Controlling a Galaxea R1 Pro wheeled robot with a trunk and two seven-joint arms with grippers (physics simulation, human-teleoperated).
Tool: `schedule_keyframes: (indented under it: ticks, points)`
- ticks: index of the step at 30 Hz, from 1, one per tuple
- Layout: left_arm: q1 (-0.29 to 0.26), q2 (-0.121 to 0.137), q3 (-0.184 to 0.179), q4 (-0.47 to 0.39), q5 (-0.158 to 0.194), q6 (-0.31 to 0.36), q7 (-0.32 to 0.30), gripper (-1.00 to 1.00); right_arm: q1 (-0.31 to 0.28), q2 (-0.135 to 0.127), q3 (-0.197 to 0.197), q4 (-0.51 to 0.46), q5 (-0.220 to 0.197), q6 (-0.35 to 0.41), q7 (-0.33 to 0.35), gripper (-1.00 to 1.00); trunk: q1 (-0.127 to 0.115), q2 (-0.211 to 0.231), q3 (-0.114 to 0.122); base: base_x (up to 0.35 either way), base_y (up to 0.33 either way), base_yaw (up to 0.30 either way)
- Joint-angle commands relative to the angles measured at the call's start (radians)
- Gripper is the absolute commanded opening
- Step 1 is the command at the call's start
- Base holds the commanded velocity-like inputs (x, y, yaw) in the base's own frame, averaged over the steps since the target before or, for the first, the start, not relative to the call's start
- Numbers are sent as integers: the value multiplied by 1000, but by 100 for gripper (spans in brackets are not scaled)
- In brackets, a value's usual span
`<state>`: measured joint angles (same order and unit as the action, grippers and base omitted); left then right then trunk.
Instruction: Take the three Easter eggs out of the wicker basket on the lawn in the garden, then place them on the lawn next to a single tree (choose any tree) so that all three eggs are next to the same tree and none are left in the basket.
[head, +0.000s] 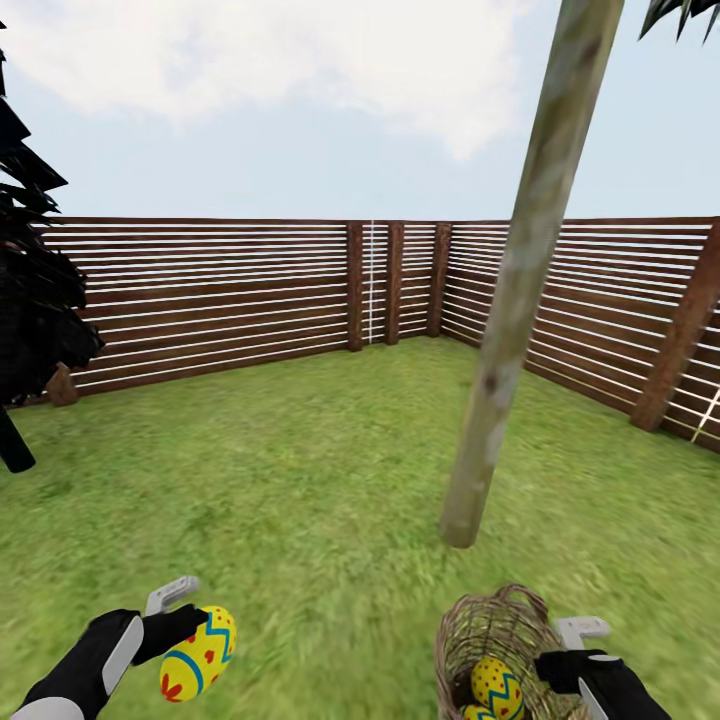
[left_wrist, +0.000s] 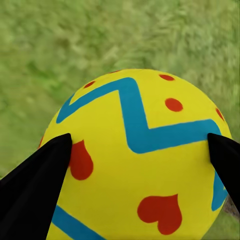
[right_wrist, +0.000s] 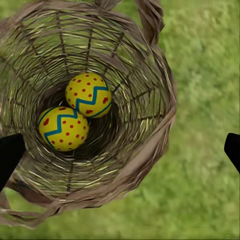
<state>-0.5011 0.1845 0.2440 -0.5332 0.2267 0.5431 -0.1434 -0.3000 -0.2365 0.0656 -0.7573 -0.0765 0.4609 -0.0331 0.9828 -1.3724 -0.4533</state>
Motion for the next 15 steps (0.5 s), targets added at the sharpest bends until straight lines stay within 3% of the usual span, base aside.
schedule_keyframes:
  ticks: [1,6,15]
  points:
    - [-1,0,5,-1,1,6,-4,-100,-1,-1,4,-2,-8,5,-4,100,0,-1,-1,9,332,0]
    - [-1,-4,0,1,0,6,-1,-100,-1,-5,3,-2,-8,5,-3,100,0,-1,-1,1,324,0]
    - [-1,-13,-1,4,0,5,1,-100,-1,-12,4,-16,-9,7,-2,100,0,-1,-1,0,26,0]
